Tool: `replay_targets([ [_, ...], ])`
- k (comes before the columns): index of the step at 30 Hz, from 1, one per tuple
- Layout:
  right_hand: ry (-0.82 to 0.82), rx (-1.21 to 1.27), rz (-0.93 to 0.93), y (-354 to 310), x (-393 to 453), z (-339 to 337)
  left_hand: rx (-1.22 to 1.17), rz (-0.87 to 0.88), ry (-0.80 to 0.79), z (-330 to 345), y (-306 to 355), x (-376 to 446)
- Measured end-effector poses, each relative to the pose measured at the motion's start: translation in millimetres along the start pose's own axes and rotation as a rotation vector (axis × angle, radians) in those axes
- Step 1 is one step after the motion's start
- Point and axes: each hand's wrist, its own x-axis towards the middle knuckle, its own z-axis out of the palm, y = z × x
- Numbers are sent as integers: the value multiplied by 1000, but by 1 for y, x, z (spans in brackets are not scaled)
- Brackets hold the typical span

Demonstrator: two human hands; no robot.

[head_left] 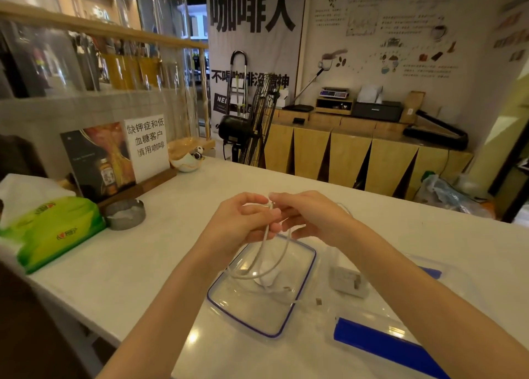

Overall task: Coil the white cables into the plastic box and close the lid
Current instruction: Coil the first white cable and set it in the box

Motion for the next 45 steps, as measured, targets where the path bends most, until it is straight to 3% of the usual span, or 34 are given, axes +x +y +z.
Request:
replay_targets([
  [5, 40, 183, -86, -7, 0, -7, -8, -16, -76, 8, 5, -8],
  [9, 161, 292, -166, -17, 2, -20, 247, -24, -290, 11, 13, -15],
  [12, 137, 247, -226, -26, -3, -26, 322, -21, -419, 17, 17, -18],
  [16, 272, 6, -307, -26, -9, -19, 87, 56, -621, 26, 38, -20],
  [18, 179, -17, -384, -25, -18, -11, -45, 122, -676, 33, 51, -18],
  [21, 31, 27, -429, -21, -36, 4, -113, 210, -631, 36, 66, -5],
  [25, -231, -127, -378, -9, -43, 16, -213, 245, -522, 26, 79, 13],
  [29, -296, -332, -371, -2, -57, 17, -205, 221, -350, 13, 77, 25],
  [32, -285, -468, -391, -6, -68, 15, -51, 190, -295, 7, 64, 27],
  [38, -110, -588, -556, -29, -81, 3, 559, 231, -310, 2, 39, 19],
  [41, -34, -480, -669, -42, -79, -10, 493, 200, -441, 8, 43, 5],
  [45, 56, -318, -841, -55, -71, -21, 172, 155, -499, 12, 56, -2],
])
